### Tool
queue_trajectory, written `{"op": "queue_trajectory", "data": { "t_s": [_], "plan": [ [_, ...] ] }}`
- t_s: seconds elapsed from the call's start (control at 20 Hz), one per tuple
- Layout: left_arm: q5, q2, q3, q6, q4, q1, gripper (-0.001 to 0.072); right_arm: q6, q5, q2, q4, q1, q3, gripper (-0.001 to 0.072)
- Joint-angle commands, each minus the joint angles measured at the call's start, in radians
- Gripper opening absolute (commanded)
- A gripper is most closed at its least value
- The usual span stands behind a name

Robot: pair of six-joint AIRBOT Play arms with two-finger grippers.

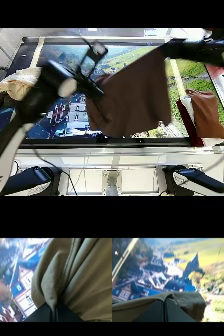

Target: Fold the shirts.

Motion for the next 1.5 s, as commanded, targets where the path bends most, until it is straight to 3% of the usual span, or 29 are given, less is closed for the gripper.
{"op": "queue_trajectory", "data": {
  "t_s": [0.0,0.4,0.45,0.5,0.55,0.6,0.65,0.8,0.95,1.1,1.25,1.35,1.45],
  "plan": [
    [0.137,-0.086,-0.192,-0.185,0.122,0.035,0.0014,0.004,-0.085,-0.192,0.022,0.029,-0.105,0.0027],
    [0.208,-0.218,-0.198,-0.276,0.126,0.285,0.0014,0.023,-0.562,-0.414,0.025,0.222,-0.17,0.003],
    [0.205,-0.218,-0.198,-0.279,0.125,0.311,0.002,0.023,-0.621,-0.414,0.025,0.243,-0.169,0.0056],
    [0.196,-0.218,-0.196,-0.286,0.126,0.334,0.0035,0.023,-0.669,-0.414,0.026,0.261,-0.167,0.0186],
    [0.176,-0.218,-0.188,-0.285,0.132,0.353,0.0168,0.023,-0.704,-0.412,0.029,0.272,-0.167,0.0395],
    [0.143,-0.217,-0.169,-0.285,0.159,0.369,0.0399,0.023,-0.708,-0.407,0.032,0.275,-0.167,0.0437],
    [0.116,-0.21,-0.148,-0.285,0.204,0.381,0.0485,0.023,-0.691,-0.396,0.03,0.275,-0.167,0.0437],
    [0.085,-0.133,-0.104,-0.262,0.356,0.407,0.0485,0.023,-0.578,-0.335,-0.015,0.231,-0.167,0.0436],
    [0.03,-0.051,-0.107,-0.222,0.331,0.48,0.0483,0.025,-0.359,-0.256,-0.078,0.154,-0.168,0.0435],
    [-0.037,-0.048,-0.164,0.005,0.016,0.603,0.0478,0.027,-0.116,-0.208,-0.192,0.098,-0.17,0.0427],
    [0.097,-0.049,-0.243,0.203,-0.294,0.654,0.0469,0.027,0.026,-0.195,-0.266,0.085,-0.17,0.0384],
    [0.171,-0.05,-0.258,0.301,-0.383,0.631,0.0363,0.027,0.048,-0.19,-0.274,0.085,-0.17,0.0384],
    [0.206,-0.062,-0.258,0.327,-0.355,0.591,0.0361,0.032,0.048,-0.185,-0.272,0.085,-0.17,0.0384]
  ]
}}
